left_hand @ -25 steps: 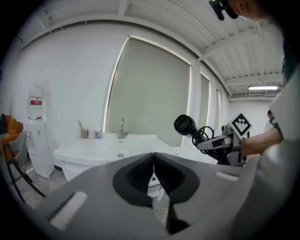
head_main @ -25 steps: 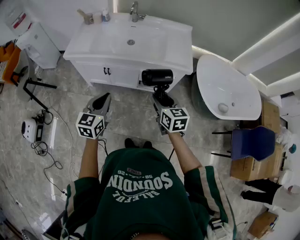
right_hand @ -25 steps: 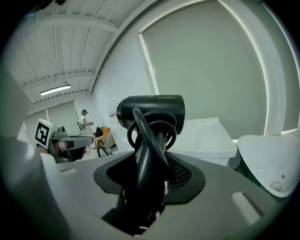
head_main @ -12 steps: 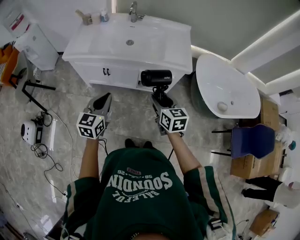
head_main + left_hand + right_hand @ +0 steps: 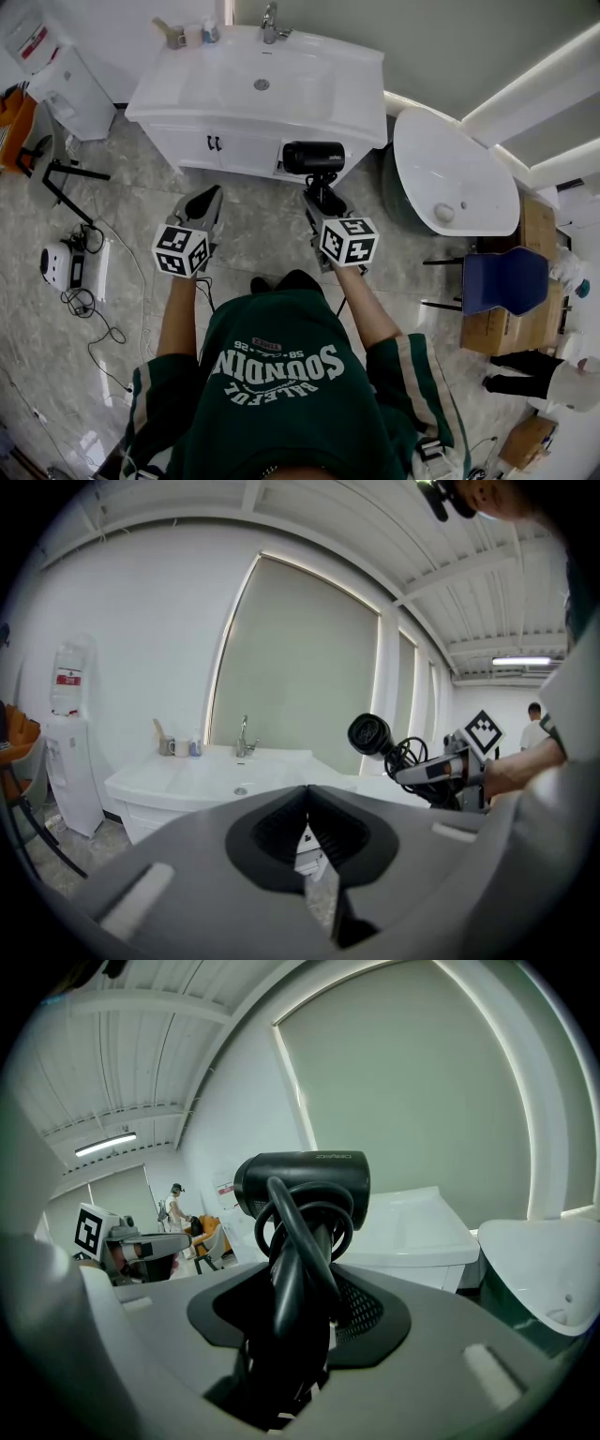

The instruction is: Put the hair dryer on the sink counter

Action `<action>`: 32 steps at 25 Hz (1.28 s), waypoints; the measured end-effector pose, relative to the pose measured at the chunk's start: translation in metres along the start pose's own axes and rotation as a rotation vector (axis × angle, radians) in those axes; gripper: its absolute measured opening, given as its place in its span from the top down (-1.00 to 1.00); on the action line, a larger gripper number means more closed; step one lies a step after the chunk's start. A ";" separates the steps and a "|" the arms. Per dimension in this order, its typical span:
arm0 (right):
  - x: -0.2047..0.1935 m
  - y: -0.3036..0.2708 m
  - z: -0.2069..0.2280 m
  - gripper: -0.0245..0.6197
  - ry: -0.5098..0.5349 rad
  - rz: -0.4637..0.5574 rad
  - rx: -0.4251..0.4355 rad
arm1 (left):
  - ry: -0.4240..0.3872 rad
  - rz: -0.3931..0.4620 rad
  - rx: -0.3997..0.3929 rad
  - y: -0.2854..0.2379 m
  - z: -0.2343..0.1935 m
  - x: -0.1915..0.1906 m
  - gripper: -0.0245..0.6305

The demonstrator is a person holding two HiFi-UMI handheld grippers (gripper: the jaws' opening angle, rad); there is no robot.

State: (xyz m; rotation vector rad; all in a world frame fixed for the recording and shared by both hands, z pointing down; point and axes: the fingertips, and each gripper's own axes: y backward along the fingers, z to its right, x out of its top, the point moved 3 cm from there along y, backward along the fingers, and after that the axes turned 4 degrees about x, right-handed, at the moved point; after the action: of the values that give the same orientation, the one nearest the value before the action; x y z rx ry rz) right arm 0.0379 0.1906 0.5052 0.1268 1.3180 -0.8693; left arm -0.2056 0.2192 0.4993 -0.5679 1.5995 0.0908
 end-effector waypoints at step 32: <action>0.019 -0.069 0.035 0.35 -0.047 -0.029 -0.007 | 0.030 -0.037 -0.002 -0.060 -0.048 0.005 0.77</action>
State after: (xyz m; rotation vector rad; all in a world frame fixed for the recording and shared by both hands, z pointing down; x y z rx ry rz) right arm 0.0228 0.1152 0.5255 0.0815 1.2820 -0.8869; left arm -0.2247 0.1468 0.5169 -0.6029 1.6168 0.0561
